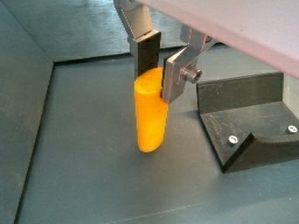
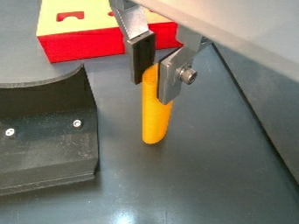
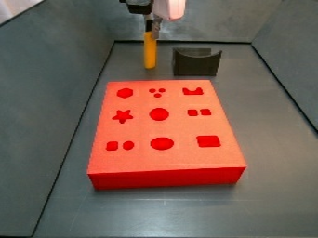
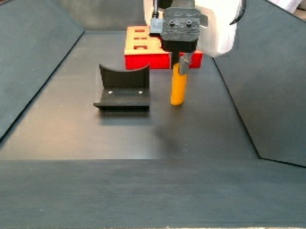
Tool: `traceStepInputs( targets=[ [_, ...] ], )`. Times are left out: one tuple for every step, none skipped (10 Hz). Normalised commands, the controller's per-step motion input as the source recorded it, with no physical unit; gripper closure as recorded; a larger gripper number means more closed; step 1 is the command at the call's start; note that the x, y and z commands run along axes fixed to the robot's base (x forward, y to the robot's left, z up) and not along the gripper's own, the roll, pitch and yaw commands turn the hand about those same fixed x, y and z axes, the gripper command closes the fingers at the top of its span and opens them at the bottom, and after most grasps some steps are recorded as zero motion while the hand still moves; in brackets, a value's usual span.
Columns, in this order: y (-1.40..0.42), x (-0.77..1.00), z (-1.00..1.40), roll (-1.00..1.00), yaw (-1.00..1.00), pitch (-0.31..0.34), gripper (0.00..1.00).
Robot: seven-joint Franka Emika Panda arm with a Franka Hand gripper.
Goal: Pick up the oval object. Move up. Move to above the board. Insert the oval object.
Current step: Pick up the oval object, then move up.
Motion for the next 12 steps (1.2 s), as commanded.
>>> traceStepInputs(
  targets=[
    [0.00,0.00,0.00,0.00,0.00,0.000,1.00],
    [0.00,0.00,0.00,0.00,0.00,0.000,1.00],
    [0.00,0.00,0.00,0.00,0.00,0.000,1.00],
    [0.00,0.00,0.00,0.00,0.00,0.000,1.00],
    [0.00,0.00,0.00,0.00,0.00,0.000,1.00],
    [0.00,0.00,0.00,0.00,0.00,0.000,1.00],
    [0.00,0.00,0.00,0.00,0.00,0.000,1.00],
    [0.00,0.00,0.00,0.00,0.00,0.000,1.00],
    [0.00,0.00,0.00,0.00,0.00,0.000,1.00],
    [0.00,0.00,0.00,0.00,0.00,0.000,1.00],
    [0.00,0.00,0.83,0.00,0.00,0.000,1.00],
    [-0.06,-0.02,0.86,-0.01,-0.02,0.029,1.00]
  ],
)
